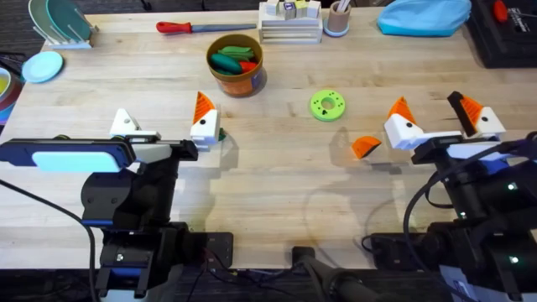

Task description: Pick up the gripper from the table and insert it into the empty holder that is missing its gripper. Then pick up a screw, insert it into the mounting hole, and use the screwdriver to tighten it. Finally, clean up the table by picking up the vegetable and placing it into the bucket.

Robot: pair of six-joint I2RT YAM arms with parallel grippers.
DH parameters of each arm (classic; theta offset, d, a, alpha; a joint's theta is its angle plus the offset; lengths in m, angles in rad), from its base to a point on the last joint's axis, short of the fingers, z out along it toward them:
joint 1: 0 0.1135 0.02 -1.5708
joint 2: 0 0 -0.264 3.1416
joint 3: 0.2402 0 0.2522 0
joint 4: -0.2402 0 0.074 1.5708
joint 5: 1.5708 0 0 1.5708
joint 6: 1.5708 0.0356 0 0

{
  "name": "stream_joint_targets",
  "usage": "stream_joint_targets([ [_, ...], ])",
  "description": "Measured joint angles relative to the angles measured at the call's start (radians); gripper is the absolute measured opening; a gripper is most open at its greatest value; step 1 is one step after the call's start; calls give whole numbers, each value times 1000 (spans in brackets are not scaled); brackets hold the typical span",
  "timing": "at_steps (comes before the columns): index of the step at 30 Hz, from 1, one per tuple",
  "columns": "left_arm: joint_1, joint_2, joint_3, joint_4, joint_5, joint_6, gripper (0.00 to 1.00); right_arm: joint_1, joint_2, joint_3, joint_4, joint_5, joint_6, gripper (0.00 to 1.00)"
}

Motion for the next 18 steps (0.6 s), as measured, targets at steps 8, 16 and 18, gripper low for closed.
stream_joint_targets([
  [8,0,0,0,0,0,0,994,0,1,2,-11,1,0,991],
  [16,0,0,1,0,-1,14,994,0,1,2,1,-1,0,992],
  [18,0,0,14,-32,-1,47,992,0,2,0,27,-5,-1,991],
])
